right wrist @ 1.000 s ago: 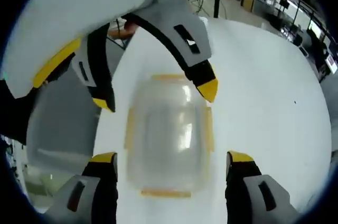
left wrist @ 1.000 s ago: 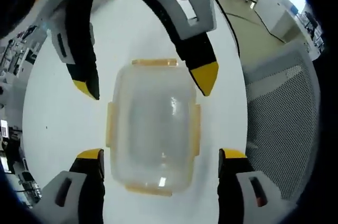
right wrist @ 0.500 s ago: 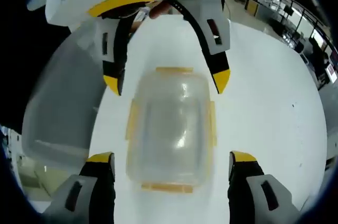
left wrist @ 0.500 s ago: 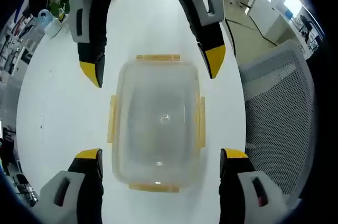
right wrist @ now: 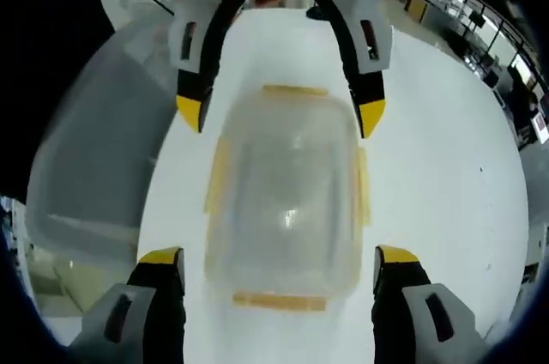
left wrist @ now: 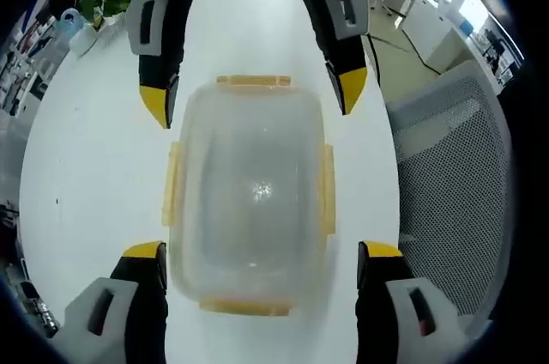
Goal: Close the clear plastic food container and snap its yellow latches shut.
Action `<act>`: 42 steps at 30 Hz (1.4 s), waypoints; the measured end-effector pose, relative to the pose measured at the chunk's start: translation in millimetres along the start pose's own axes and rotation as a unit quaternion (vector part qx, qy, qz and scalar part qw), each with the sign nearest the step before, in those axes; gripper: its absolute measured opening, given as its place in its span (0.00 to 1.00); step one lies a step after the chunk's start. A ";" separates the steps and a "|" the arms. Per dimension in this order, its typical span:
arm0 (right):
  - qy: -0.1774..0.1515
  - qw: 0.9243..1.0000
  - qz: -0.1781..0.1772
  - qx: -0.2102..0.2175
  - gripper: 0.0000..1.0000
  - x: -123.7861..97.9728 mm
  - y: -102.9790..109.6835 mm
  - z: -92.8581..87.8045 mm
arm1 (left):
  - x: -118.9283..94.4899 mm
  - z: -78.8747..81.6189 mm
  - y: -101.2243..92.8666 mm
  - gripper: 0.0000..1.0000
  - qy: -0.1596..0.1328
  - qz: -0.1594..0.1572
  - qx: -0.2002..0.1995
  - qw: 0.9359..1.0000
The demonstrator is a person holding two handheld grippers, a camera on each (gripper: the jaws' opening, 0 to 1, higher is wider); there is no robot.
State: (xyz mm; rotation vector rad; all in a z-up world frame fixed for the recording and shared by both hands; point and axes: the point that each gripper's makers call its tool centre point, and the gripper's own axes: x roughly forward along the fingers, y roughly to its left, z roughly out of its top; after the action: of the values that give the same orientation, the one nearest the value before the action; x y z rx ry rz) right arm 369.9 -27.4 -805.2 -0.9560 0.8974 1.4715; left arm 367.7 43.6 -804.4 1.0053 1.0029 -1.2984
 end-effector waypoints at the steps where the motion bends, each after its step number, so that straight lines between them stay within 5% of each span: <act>1: 0.000 1.000 0.001 0.001 0.92 1.3 0.3 -0.7 | 0.5 0.0 -0.2 0.93 0.000 -0.001 0.001 1.000; 30: 0.004 1.000 0.000 0.017 0.89 19.1 -5.0 -4.4 | 17.5 -9.2 6.3 0.95 0.014 0.009 0.013 1.000; 37: -0.006 1.000 0.002 0.023 0.89 19.3 -5.0 -4.5 | 19.3 -10.1 12.5 0.89 0.018 0.018 0.017 1.000; 42: 0.018 1.000 0.004 0.023 0.89 21.6 -5.5 -6.2 | 21.0 -10.7 12.9 0.89 0.026 0.021 0.013 0.999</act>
State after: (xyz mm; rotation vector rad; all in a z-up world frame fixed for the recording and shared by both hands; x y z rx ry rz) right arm 374.5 -24.3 -827.7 -0.9476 0.9577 1.4385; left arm 380.9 48.6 -827.3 1.0789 1.0010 -1.2606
